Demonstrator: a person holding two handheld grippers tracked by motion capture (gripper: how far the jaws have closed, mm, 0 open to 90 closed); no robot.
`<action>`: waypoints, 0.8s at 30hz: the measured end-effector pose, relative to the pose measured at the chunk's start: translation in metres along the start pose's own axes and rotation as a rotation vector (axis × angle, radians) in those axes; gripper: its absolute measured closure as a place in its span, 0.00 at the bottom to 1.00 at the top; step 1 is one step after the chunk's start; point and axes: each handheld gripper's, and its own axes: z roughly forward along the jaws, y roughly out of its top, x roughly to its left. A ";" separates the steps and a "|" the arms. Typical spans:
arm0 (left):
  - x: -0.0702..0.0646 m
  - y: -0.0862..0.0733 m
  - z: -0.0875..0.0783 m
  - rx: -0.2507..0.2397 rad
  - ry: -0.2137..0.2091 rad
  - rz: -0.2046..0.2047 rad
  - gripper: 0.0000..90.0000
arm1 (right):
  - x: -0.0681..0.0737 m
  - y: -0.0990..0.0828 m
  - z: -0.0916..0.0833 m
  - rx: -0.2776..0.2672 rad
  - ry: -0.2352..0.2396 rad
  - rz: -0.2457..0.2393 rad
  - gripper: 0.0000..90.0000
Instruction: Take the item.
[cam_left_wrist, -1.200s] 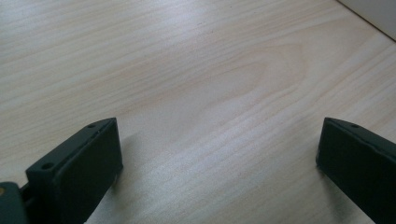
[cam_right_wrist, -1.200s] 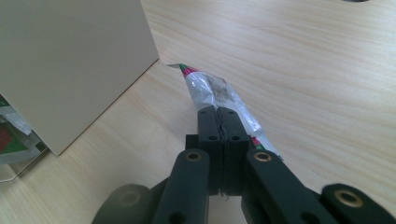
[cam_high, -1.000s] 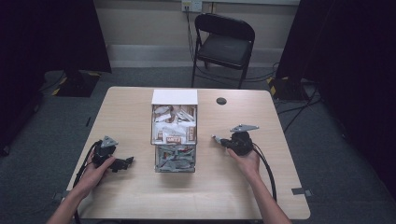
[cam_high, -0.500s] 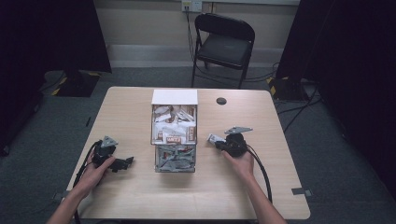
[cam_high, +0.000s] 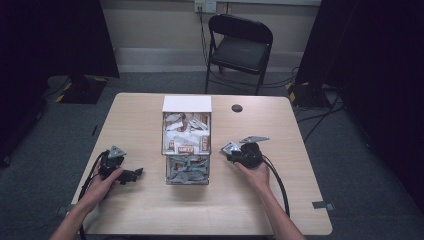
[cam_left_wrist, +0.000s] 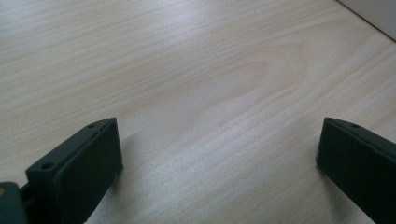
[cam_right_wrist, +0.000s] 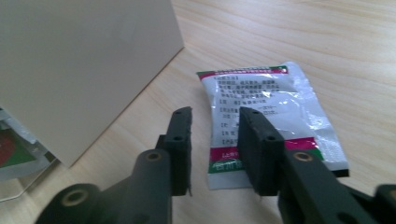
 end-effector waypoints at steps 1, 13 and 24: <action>0.000 0.000 0.000 0.000 0.000 0.000 0.00 | 0.000 0.000 0.000 -0.003 0.008 0.004 0.66; 0.000 0.000 0.000 0.000 0.000 0.000 0.00 | -0.005 0.003 -0.009 -0.040 -0.048 0.064 0.25; 0.000 0.000 0.000 -0.001 -0.001 0.000 0.00 | -0.012 0.006 -0.038 -0.063 -0.106 0.084 0.16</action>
